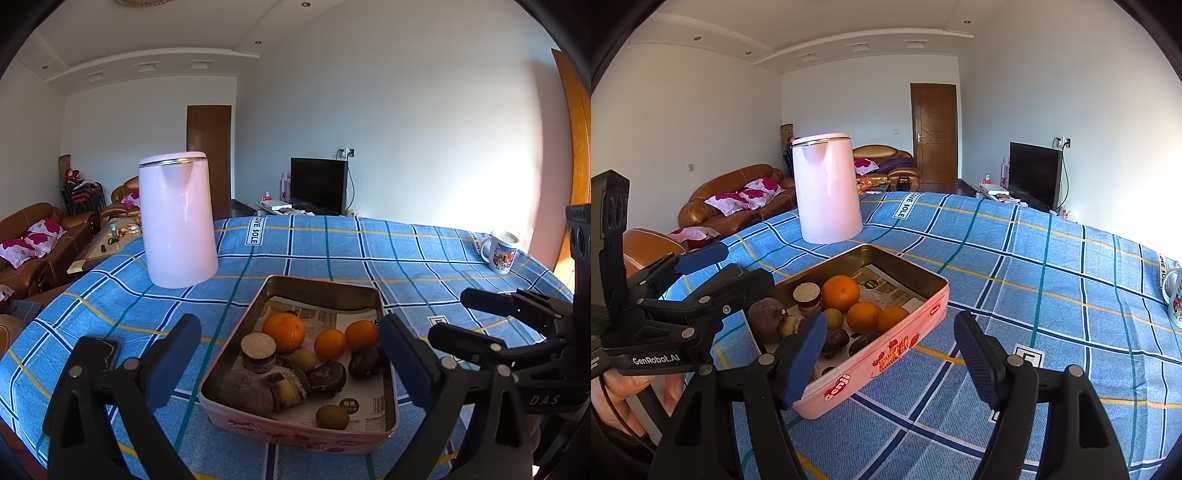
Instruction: Organize fruits
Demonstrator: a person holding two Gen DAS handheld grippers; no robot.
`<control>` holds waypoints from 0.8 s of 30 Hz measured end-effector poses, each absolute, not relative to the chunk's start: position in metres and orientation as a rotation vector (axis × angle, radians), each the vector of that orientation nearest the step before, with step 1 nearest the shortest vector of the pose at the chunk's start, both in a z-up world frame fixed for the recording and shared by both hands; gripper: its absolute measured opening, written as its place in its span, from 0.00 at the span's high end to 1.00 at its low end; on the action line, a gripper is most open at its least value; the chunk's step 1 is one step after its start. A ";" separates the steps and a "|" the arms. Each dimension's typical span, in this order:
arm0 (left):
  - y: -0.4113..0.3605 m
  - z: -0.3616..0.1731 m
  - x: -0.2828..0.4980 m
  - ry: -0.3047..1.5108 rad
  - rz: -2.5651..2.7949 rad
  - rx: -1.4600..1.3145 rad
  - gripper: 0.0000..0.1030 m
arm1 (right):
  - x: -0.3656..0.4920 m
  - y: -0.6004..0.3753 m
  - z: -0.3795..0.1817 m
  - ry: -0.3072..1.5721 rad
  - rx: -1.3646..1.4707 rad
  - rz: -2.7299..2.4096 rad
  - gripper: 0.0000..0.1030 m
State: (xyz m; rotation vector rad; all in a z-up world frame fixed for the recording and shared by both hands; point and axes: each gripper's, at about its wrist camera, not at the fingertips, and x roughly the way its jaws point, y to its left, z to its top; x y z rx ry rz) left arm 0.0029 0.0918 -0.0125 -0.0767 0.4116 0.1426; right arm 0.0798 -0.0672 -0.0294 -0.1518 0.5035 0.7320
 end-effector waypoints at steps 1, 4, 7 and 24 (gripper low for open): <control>0.091 -0.012 0.003 0.412 0.144 -0.075 0.04 | 0.079 -0.068 -0.029 0.501 -0.150 0.731 0.27; 0.091 -0.012 0.002 0.413 0.143 -0.075 0.03 | 0.077 -0.072 -0.030 0.501 -0.142 0.731 0.27; 0.090 -0.011 0.003 0.413 0.145 -0.075 0.03 | 0.077 -0.075 -0.030 0.502 -0.139 0.727 0.26; 0.085 -0.010 0.004 0.413 0.141 -0.063 0.03 | 0.074 -0.084 -0.029 0.494 -0.125 0.722 0.26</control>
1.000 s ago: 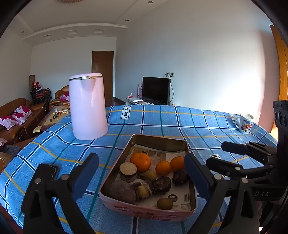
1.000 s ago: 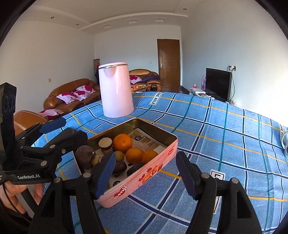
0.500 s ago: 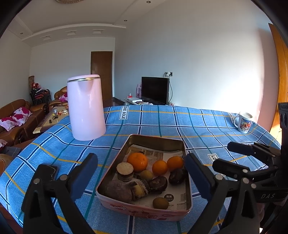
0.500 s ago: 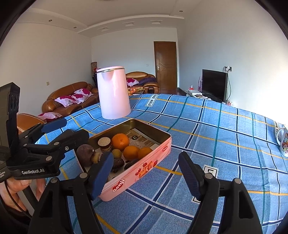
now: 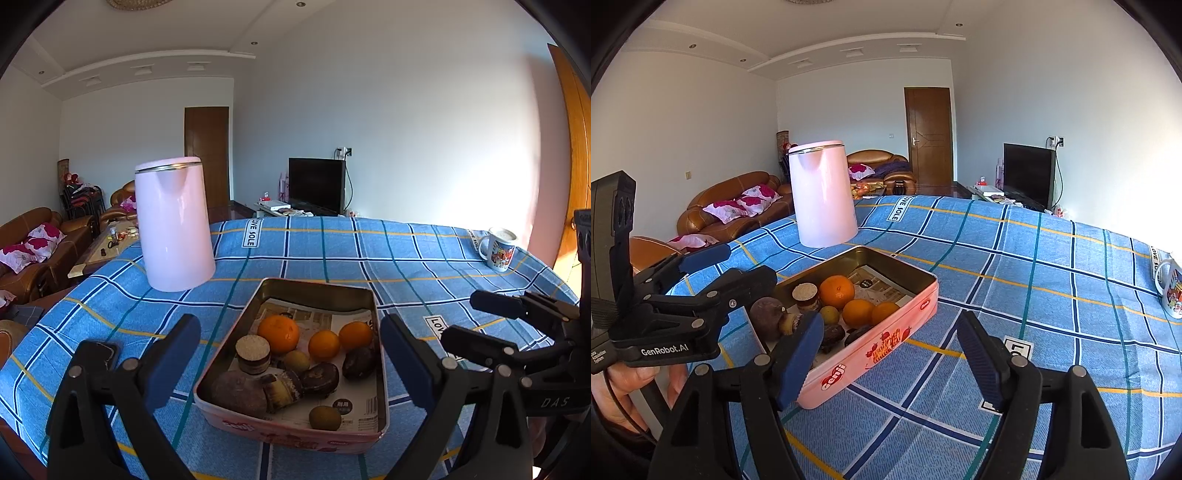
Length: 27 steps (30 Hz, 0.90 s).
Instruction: Organize fruits
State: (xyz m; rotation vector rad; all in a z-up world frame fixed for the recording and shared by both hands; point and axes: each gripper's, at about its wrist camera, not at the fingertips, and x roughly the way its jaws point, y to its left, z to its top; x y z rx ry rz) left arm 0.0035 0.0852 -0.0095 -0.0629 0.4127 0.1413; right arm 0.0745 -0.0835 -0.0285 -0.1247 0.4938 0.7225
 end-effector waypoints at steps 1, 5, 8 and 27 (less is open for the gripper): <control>0.085 -0.009 0.003 0.413 0.141 -0.063 0.03 | 0.075 -0.084 -0.029 0.494 -0.125 0.722 0.26; 0.085 -0.009 0.004 0.412 0.141 -0.063 0.03 | 0.073 -0.085 -0.028 0.493 -0.121 0.720 0.26; 0.085 -0.009 0.004 0.413 0.140 -0.062 0.03 | 0.073 -0.088 -0.027 0.493 -0.117 0.720 0.26; 0.085 -0.002 0.004 0.406 0.153 -0.095 0.00 | 0.075 -0.102 -0.022 0.493 -0.094 0.697 0.26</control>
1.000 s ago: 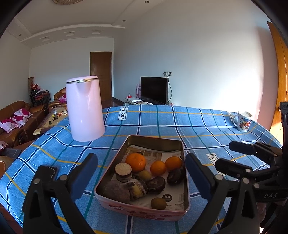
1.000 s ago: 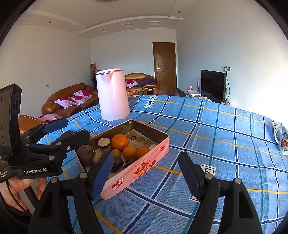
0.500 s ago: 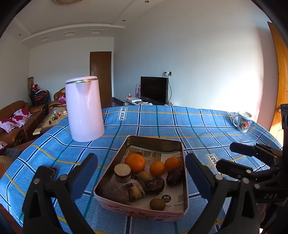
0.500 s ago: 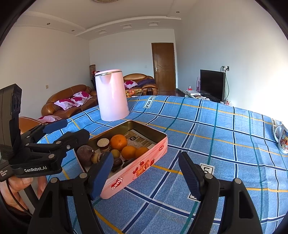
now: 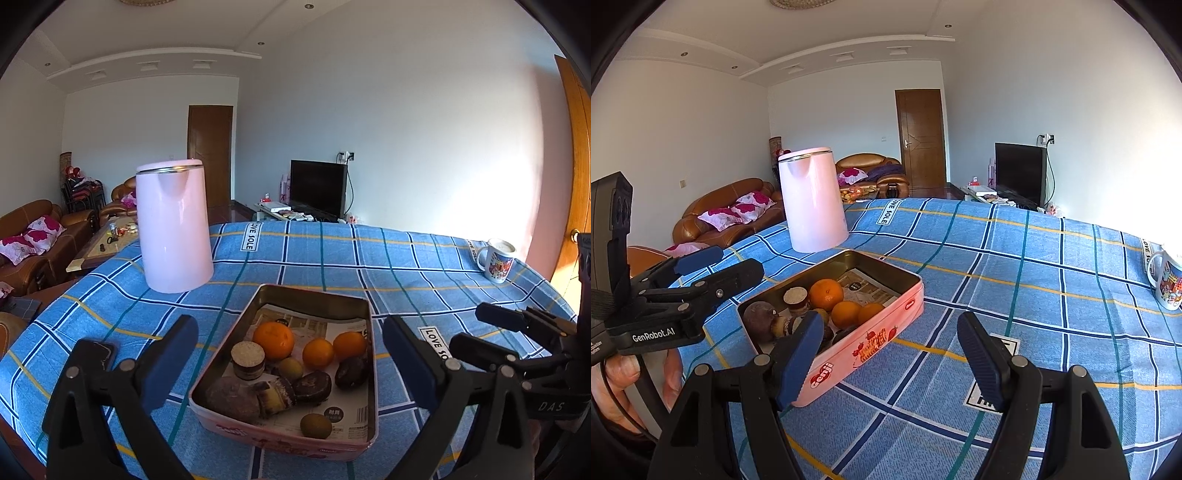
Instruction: Organize fruits
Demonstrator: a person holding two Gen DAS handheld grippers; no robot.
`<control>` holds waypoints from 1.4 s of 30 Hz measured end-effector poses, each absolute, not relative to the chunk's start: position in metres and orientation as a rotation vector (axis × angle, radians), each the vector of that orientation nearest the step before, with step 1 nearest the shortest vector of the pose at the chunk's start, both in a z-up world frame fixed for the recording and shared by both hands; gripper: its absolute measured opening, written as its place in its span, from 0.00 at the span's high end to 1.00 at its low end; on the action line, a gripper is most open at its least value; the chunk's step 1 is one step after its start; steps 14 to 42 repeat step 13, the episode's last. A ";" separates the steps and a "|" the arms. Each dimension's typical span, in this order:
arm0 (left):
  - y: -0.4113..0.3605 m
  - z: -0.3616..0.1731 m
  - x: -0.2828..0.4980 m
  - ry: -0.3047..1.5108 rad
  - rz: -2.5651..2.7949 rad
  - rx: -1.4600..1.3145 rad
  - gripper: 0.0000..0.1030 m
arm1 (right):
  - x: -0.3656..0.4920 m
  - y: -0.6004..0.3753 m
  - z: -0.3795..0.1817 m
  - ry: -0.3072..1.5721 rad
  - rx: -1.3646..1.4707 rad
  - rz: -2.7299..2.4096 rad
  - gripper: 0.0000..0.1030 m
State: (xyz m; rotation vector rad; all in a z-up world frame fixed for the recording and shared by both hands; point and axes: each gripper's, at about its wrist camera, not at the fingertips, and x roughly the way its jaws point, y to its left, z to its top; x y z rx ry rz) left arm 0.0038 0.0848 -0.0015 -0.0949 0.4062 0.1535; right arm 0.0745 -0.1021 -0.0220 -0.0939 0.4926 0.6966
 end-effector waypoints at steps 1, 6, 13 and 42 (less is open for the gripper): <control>0.085 -0.002 0.005 0.410 0.153 -0.096 0.00 | 0.075 -0.103 -0.022 0.493 -0.092 0.695 0.26; 0.084 -0.006 0.008 0.427 0.137 -0.103 0.00 | 0.075 -0.106 -0.026 0.500 -0.087 0.691 0.26; 0.080 -0.007 0.004 0.419 0.155 -0.078 0.00 | 0.078 -0.116 -0.033 0.520 -0.083 0.667 0.26; 0.080 -0.007 0.004 0.419 0.155 -0.078 0.00 | 0.078 -0.116 -0.033 0.520 -0.083 0.667 0.26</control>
